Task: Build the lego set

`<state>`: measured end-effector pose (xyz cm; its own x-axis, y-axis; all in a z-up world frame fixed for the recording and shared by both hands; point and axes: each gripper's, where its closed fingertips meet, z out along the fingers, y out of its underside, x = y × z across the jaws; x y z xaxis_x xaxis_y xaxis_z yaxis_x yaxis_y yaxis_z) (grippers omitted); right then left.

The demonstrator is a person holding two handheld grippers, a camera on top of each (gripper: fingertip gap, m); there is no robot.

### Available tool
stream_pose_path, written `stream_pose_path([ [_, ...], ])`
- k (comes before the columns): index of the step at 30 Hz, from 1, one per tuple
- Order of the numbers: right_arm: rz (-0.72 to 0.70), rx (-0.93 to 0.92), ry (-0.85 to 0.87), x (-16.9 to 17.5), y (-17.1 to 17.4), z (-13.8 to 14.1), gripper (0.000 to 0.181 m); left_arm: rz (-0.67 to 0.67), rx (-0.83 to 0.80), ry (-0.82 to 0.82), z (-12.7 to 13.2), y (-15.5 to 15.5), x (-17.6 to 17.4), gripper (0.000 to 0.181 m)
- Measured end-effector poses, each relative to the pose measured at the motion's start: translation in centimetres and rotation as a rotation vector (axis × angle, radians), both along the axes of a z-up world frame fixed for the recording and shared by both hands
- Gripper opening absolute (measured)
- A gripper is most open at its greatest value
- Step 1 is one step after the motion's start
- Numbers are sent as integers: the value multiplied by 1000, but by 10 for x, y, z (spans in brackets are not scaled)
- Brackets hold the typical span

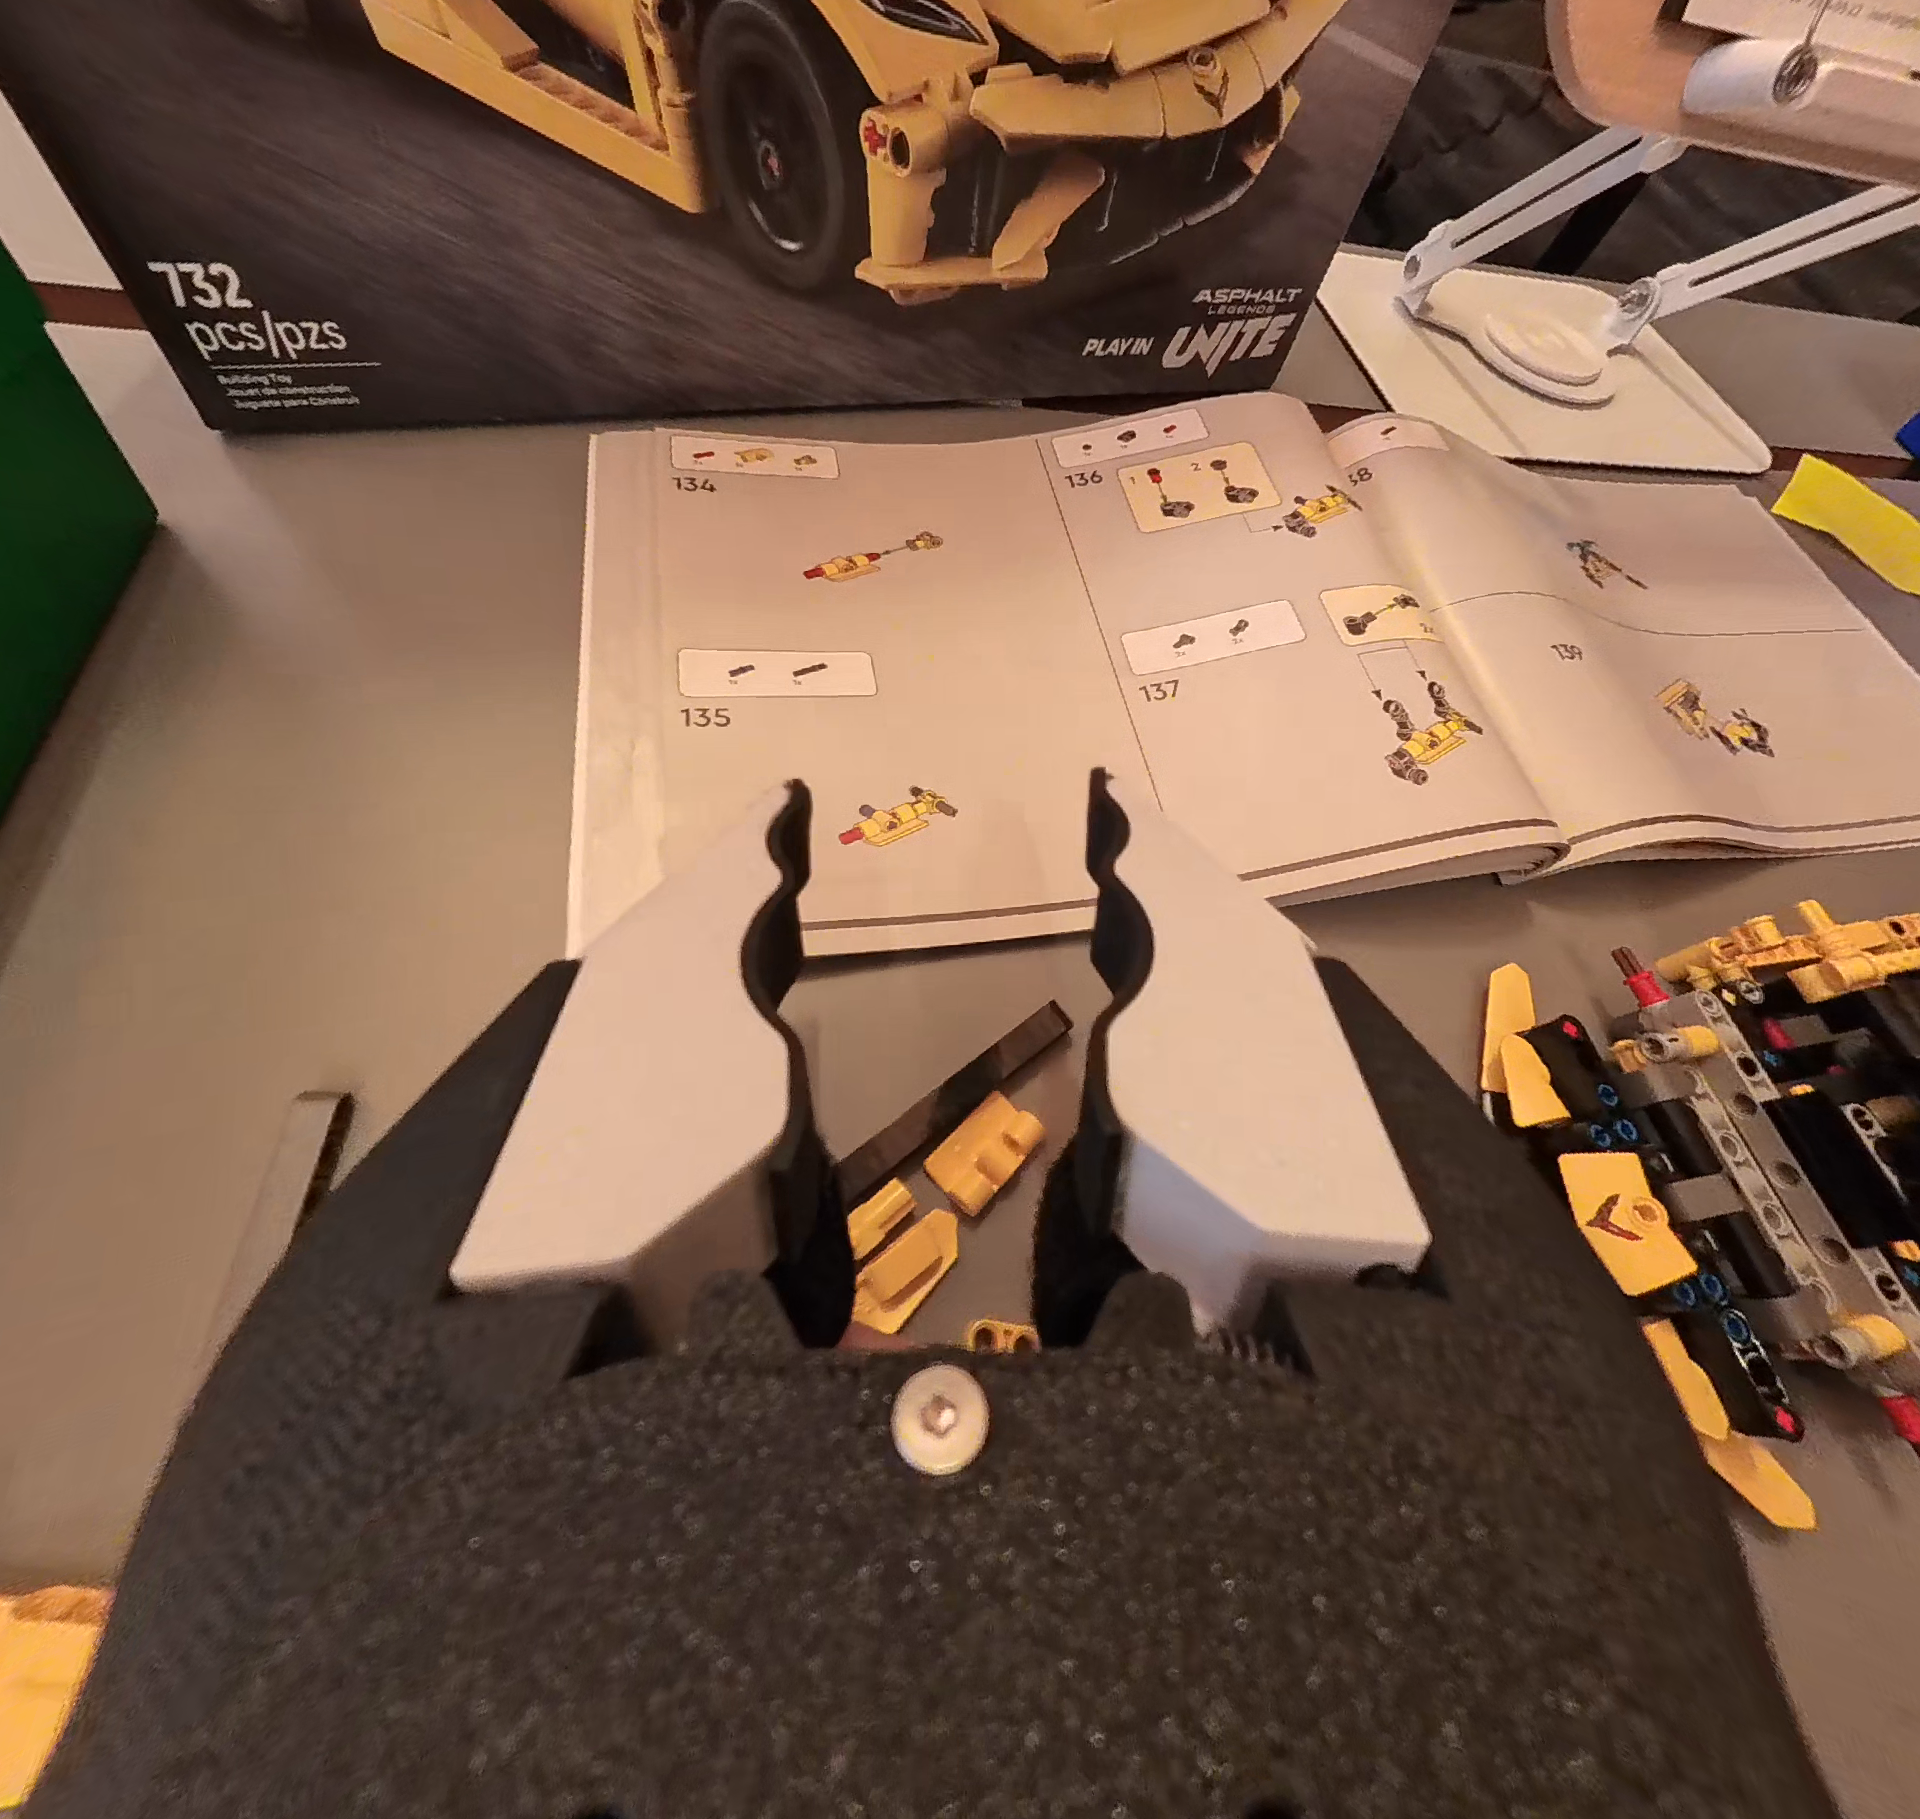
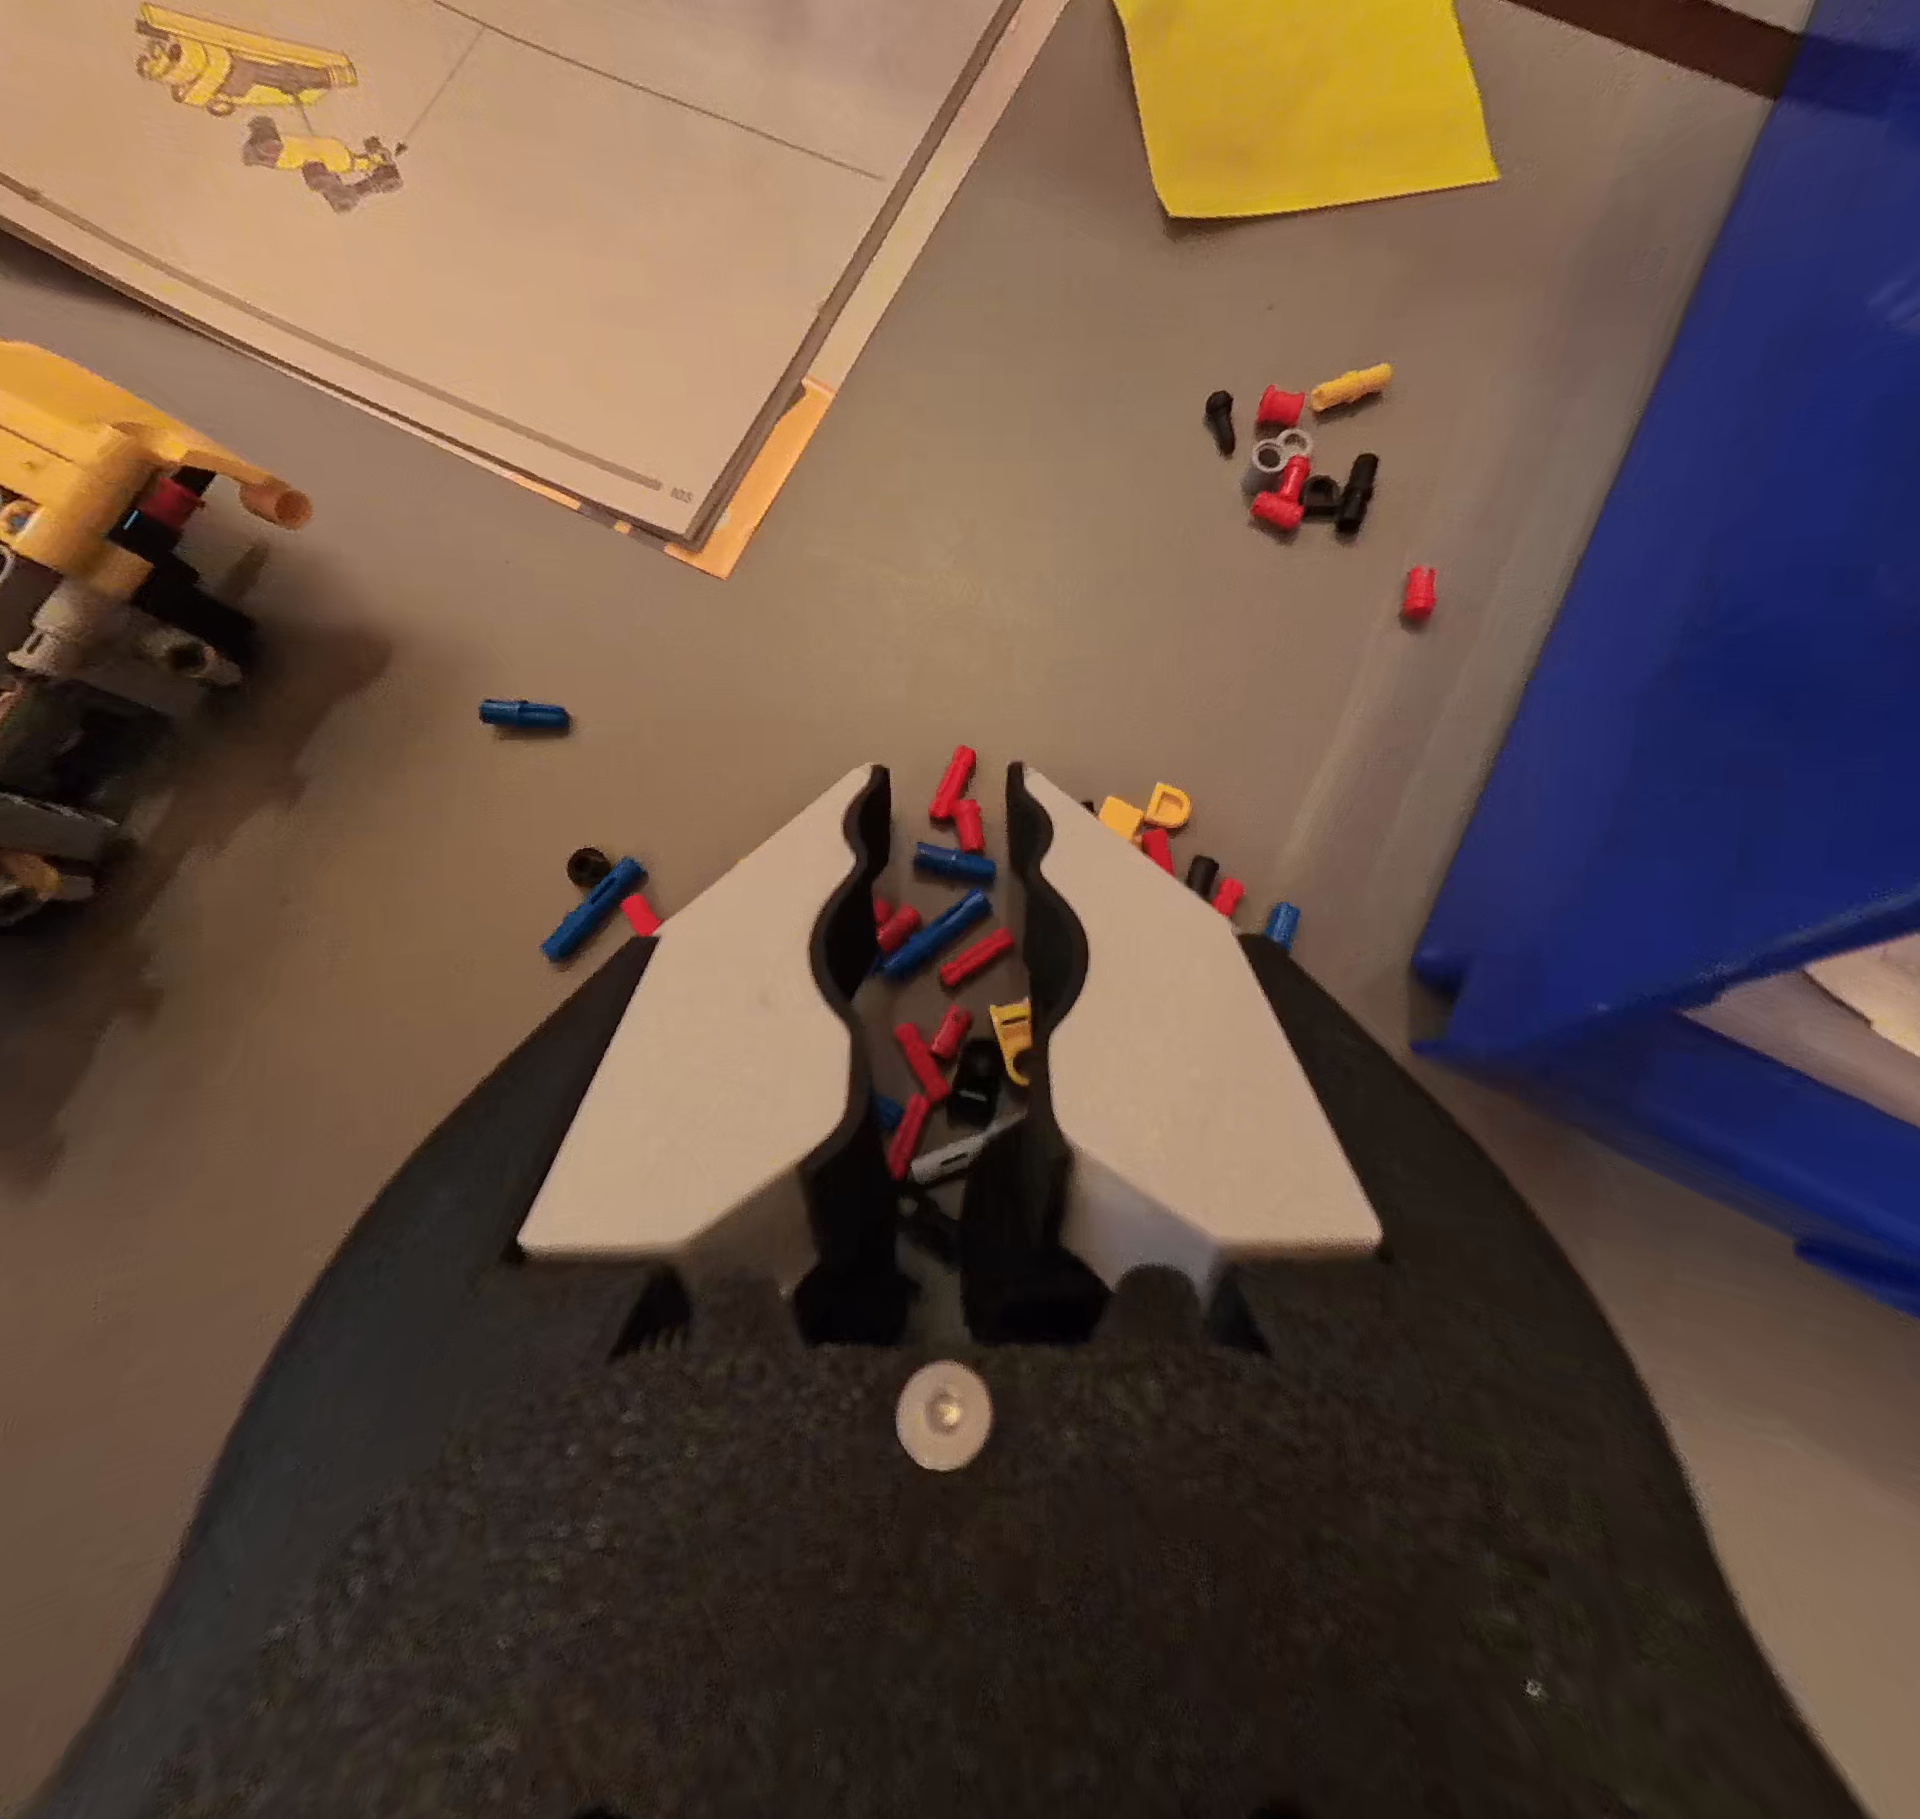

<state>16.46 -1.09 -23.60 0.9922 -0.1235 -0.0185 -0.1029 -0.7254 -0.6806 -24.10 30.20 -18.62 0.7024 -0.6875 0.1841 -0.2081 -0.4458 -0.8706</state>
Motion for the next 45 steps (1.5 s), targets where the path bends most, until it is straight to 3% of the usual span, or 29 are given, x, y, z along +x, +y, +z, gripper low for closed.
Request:
stream_pose_path([
  [4,19,-42,-22,-1,0,-5,16,-5,-1,8,-1,-1,1,53],
  [6,37,-43,-42,-3,1,-4,3,-5,-1,-1,0,-1,1,53],
  [9,71,-58,-60,-13,0,6,3,-5,-6,-11,2,-1,1,53],
  [12,214,-11,-31,-52,-1,29,3,-6,-5,-16,3,-2,1,53],
  [15,435,5,77,-121,-17,43,3,-12,-6,-25,4,-3,3,53],
  [19,632,-79,156,-197,-48,23,3,-18,-1,-26,6,-6,4,53],
  [23,653,-109,124,-224,-51,-2,3,-27,-6,-31,6,-8,6,53],
  [27,640,-89,98,-231,-48,-8,3,-33,-9,-33,6,-9,7,53],
  [31,651,-75,66,-229,-47,-8,8,-33,-12,-36,6,-9,7,53],
  [34,599,-15,88,-213,-45,10,18,-34,-11,-33,6,-9,6,53],
  [37,412,9,-21,-143,-43,24,18,-37,-17,-36,5,-10,7,53],
  [40,199,-44,-119,-68,-53,14,19,-40,-17,-33,5,-10,7,53],
  [45,263,-27,-92,-49,-52,2,17,-38,-22,-33,4,-10,7,53],
])
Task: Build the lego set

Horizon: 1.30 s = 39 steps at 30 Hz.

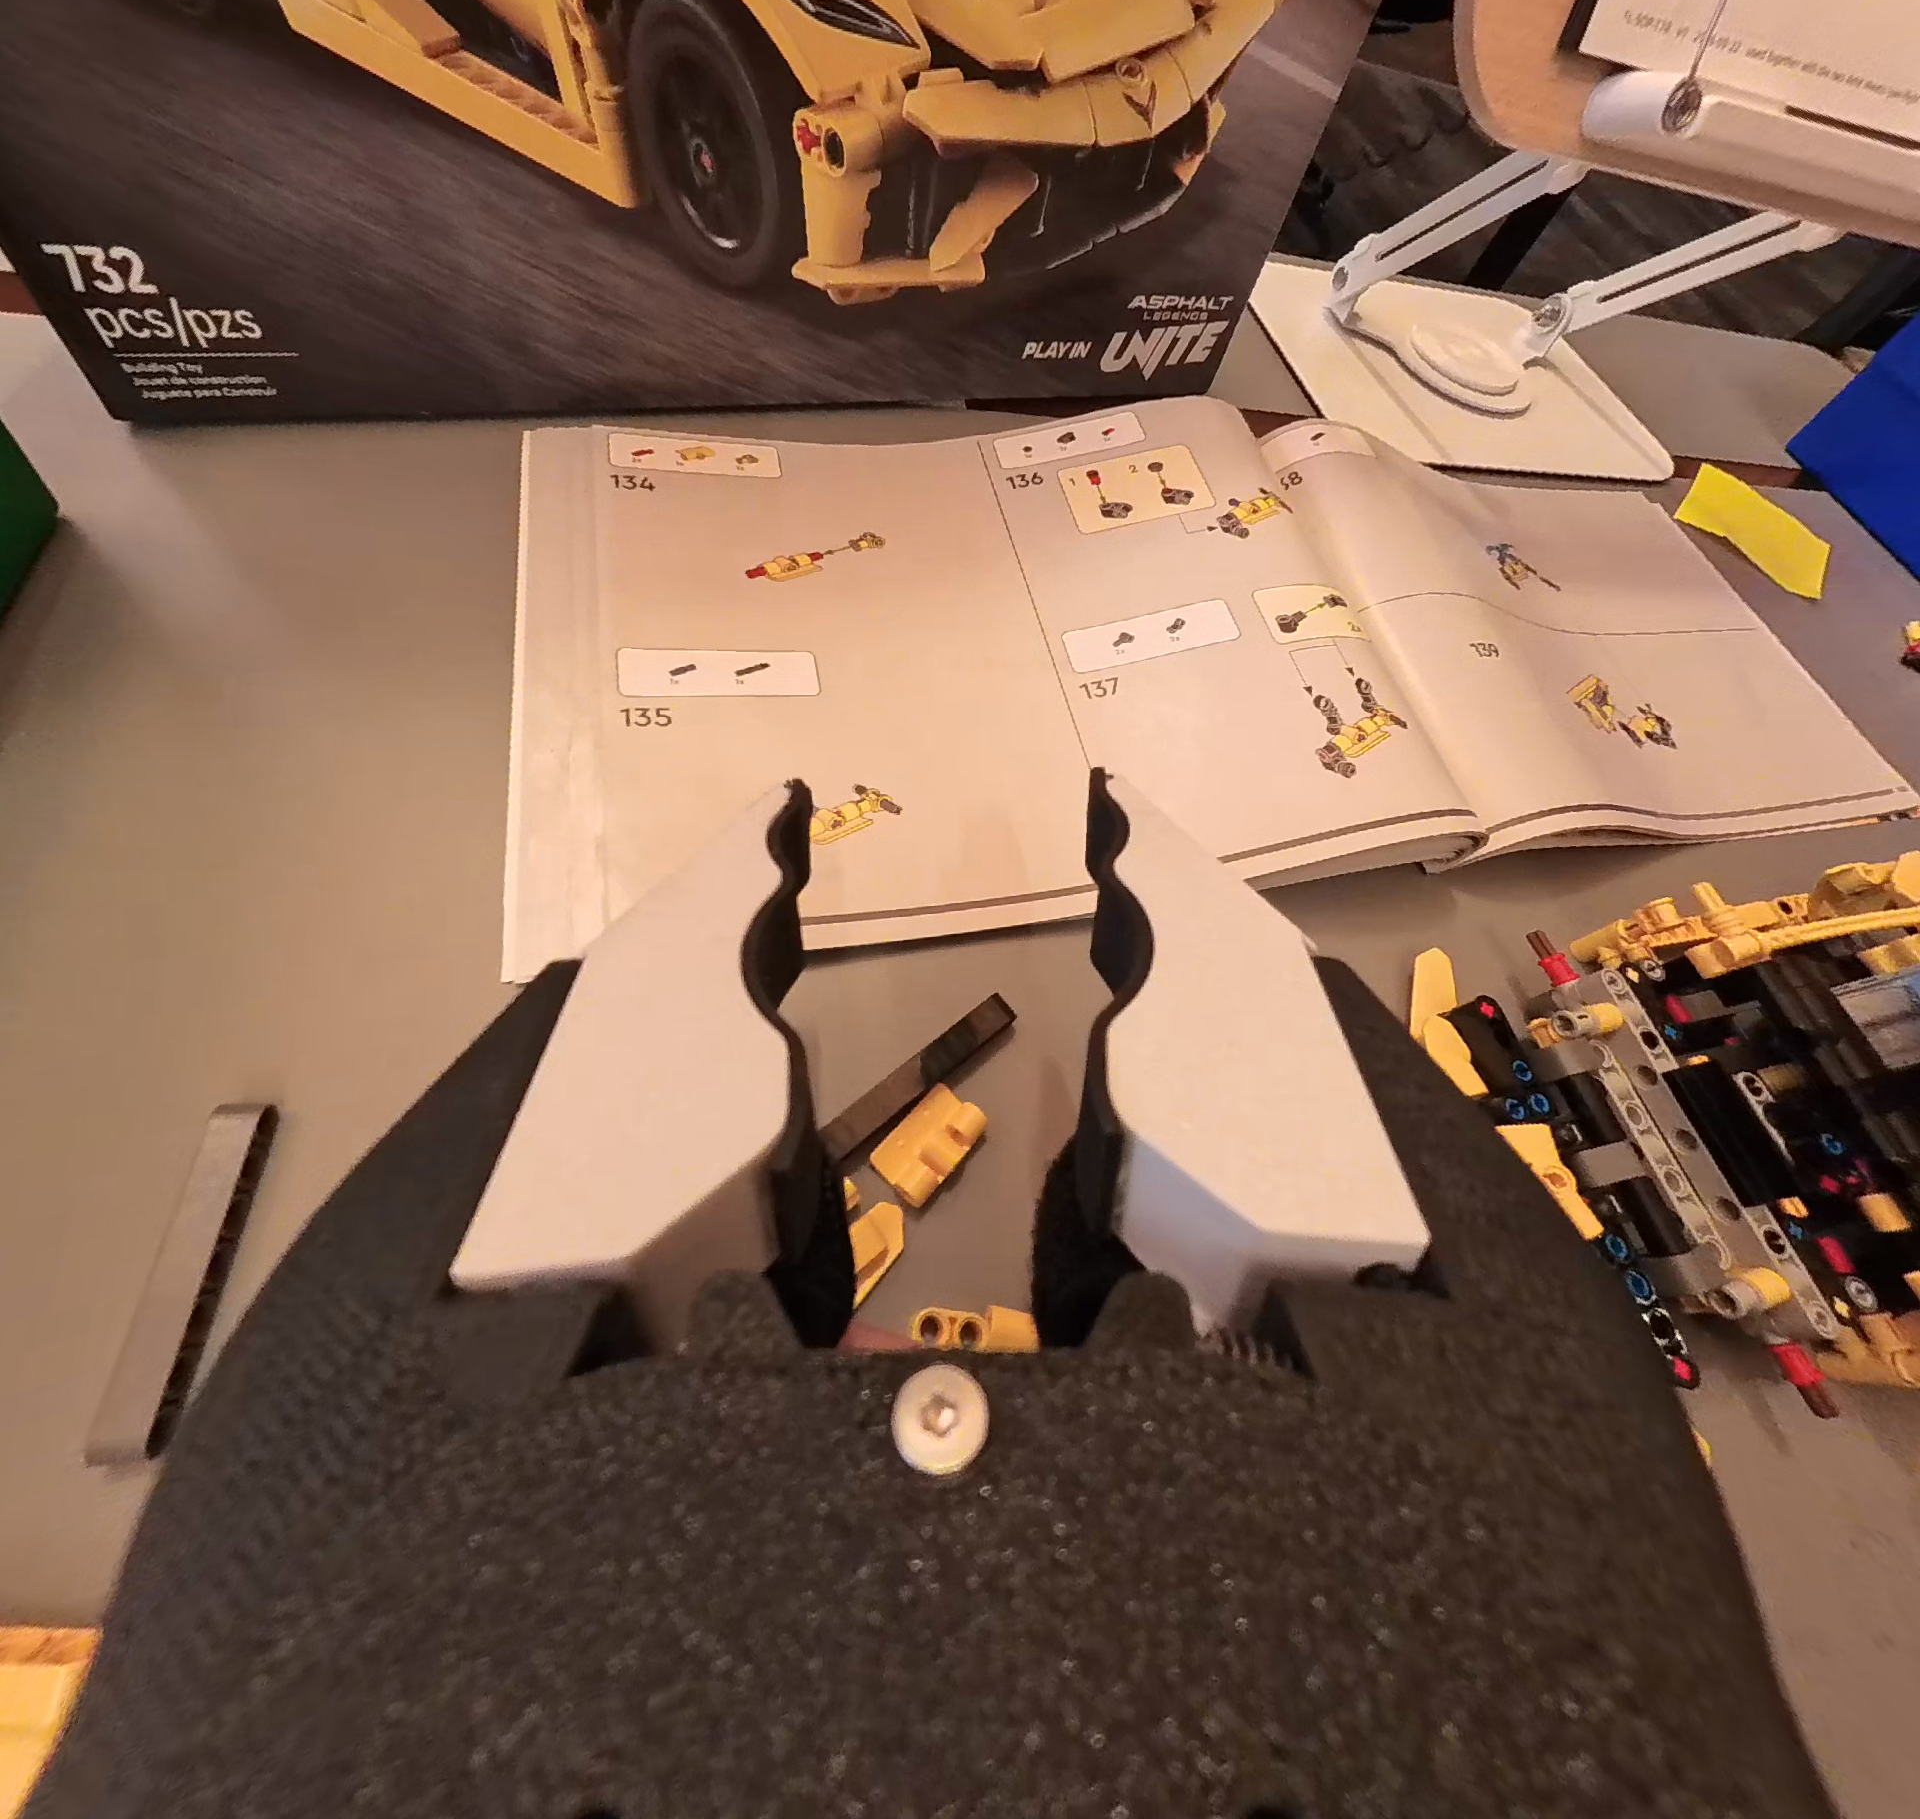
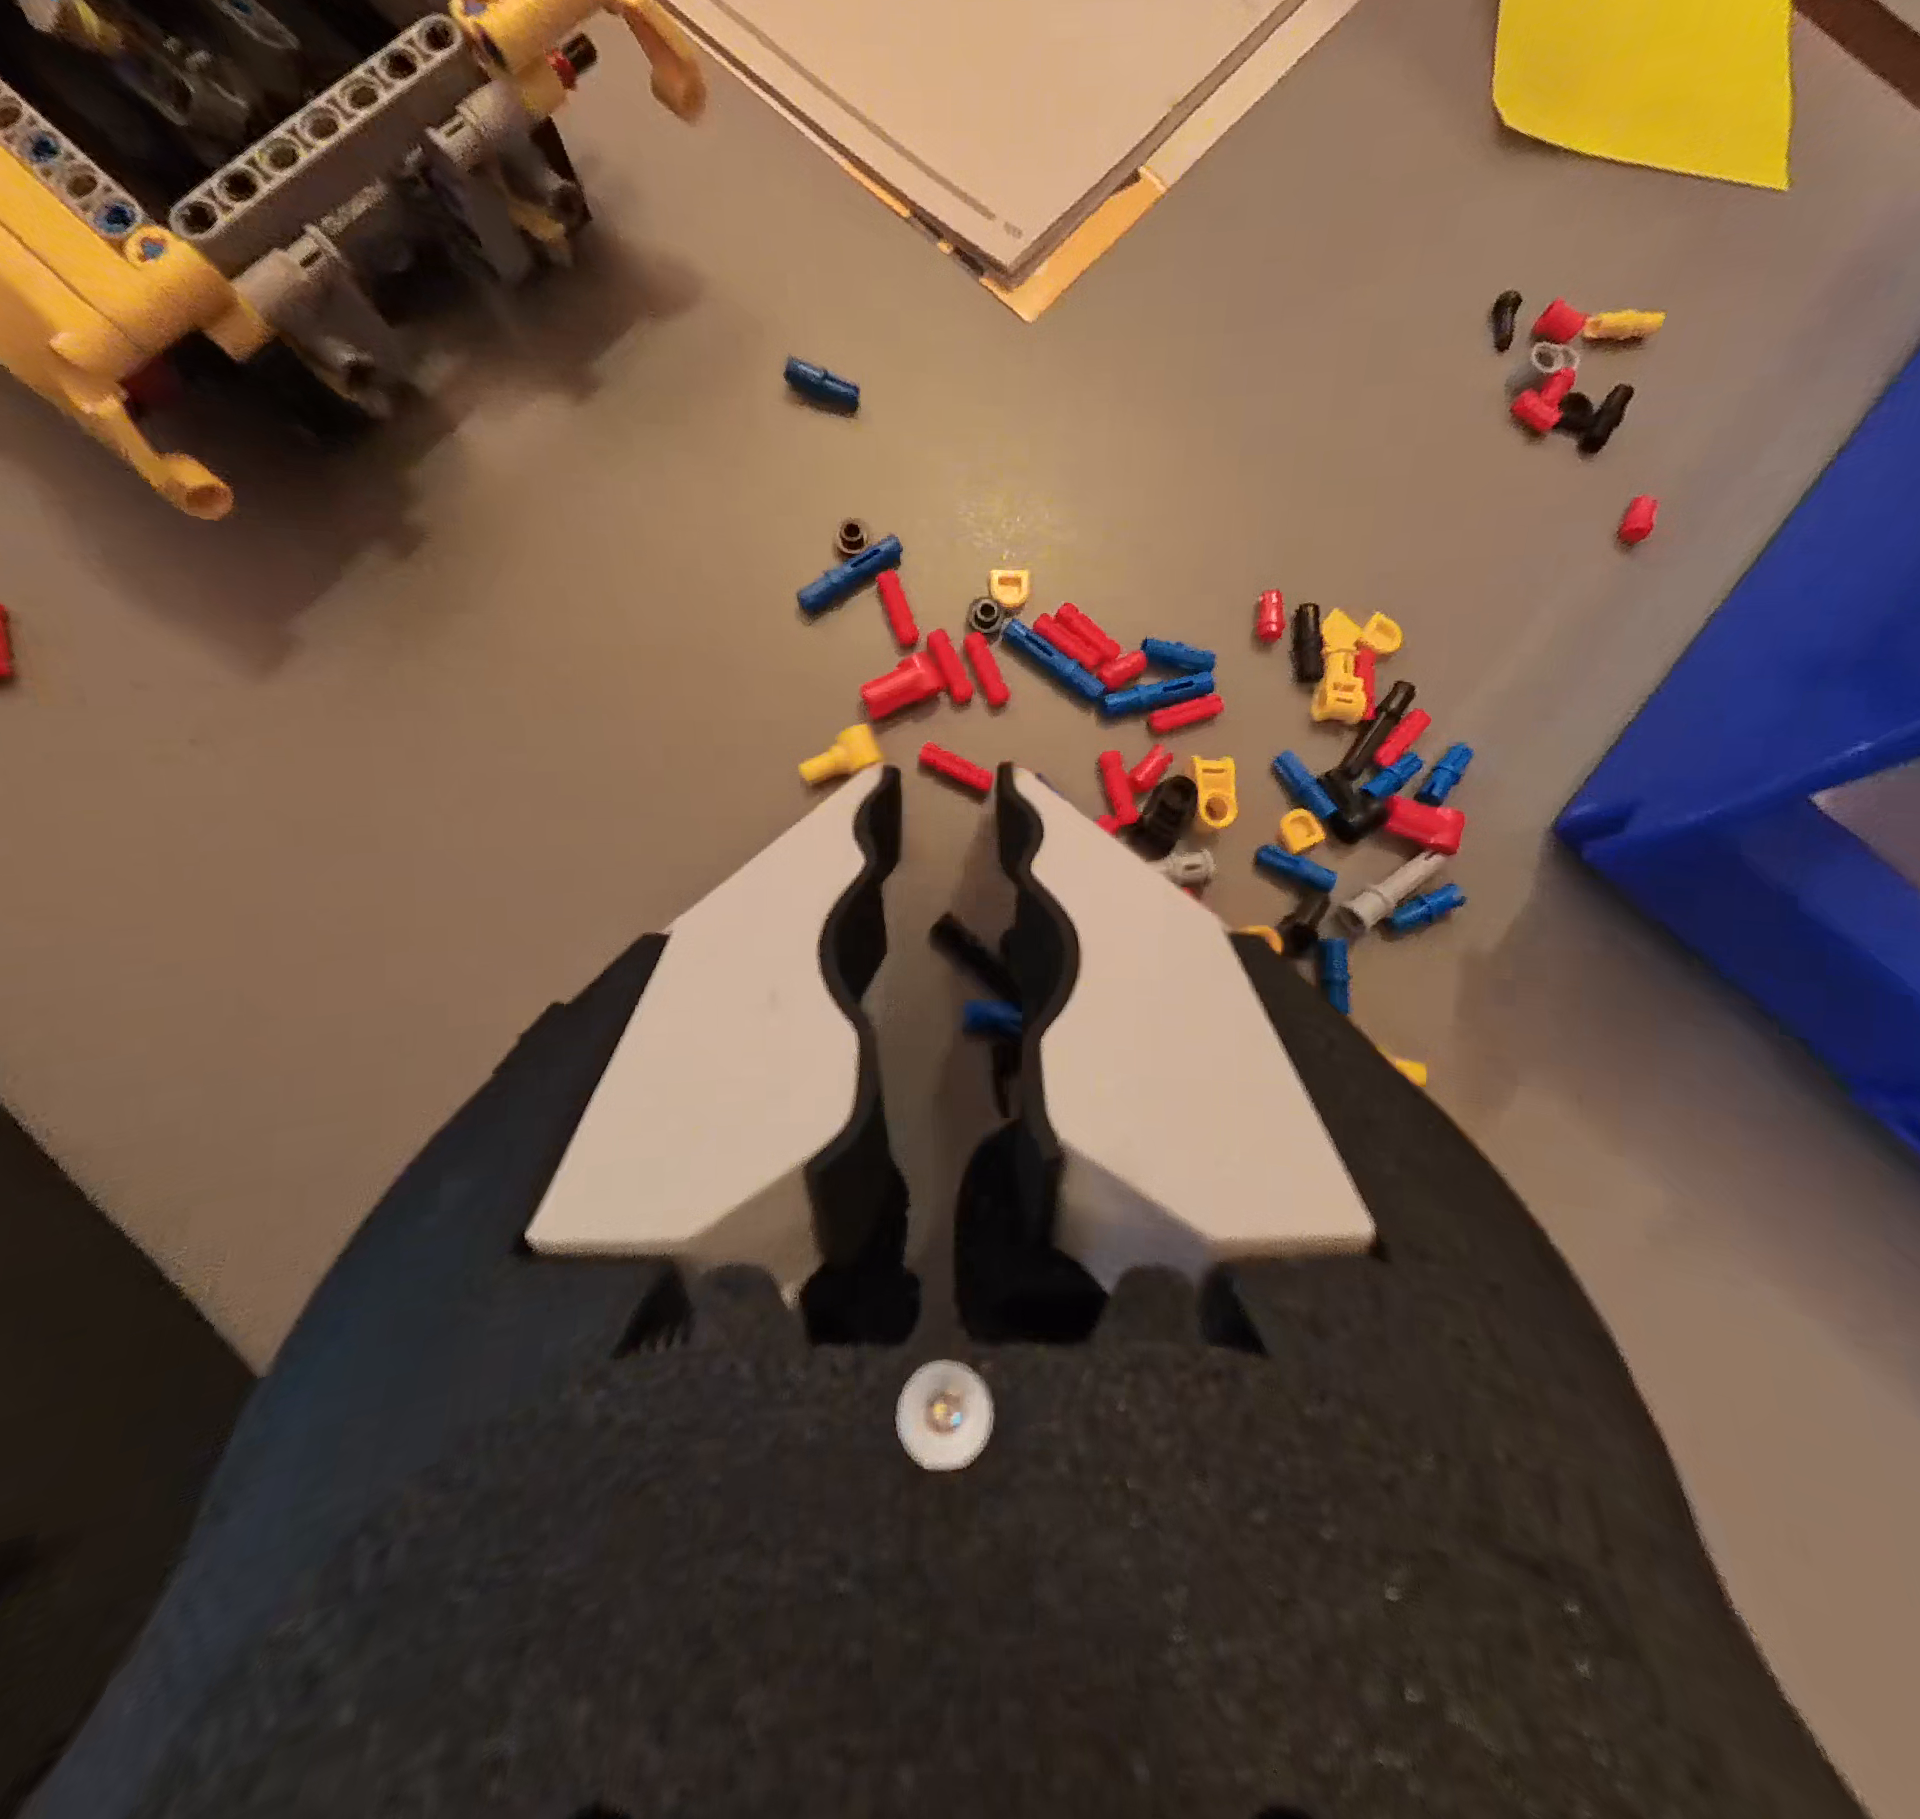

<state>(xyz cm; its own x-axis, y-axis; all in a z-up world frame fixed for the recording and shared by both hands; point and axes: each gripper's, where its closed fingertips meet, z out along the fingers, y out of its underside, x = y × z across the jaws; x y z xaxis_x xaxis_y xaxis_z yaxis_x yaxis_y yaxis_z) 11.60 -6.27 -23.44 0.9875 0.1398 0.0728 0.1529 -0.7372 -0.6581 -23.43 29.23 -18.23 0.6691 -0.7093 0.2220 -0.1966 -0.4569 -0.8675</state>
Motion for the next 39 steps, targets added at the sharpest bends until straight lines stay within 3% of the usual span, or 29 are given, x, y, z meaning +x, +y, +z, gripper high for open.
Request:
stream_pose_path([
  [8,184,-78,2,1,4,-9,17,8,-1,11,-3,2,-1,53],
  [12,200,-84,-8,5,5,-12,4,7,-4,21,-5,2,-1,53],
  [17,209,-72,-11,-3,6,-4,3,3,-8,20,-6,2,0,53],
  [20,228,-35,12,-24,11,16,3,0,-9,17,-6,1,1,53],
  [23,334,-9,109,-83,15,34,3,-1,-6,16,-5,0,1,53],
  [27,423,-73,160,-144,7,17,3,-6,-7,7,-3,-1,2,53],
  [32,437,-100,140,-167,5,-3,3,-18,-11,-3,-1,-4,4,53],
  [39,466,-141,111,-166,-1,-12,3,-9,-13,0,-1,-3,1,53],
])
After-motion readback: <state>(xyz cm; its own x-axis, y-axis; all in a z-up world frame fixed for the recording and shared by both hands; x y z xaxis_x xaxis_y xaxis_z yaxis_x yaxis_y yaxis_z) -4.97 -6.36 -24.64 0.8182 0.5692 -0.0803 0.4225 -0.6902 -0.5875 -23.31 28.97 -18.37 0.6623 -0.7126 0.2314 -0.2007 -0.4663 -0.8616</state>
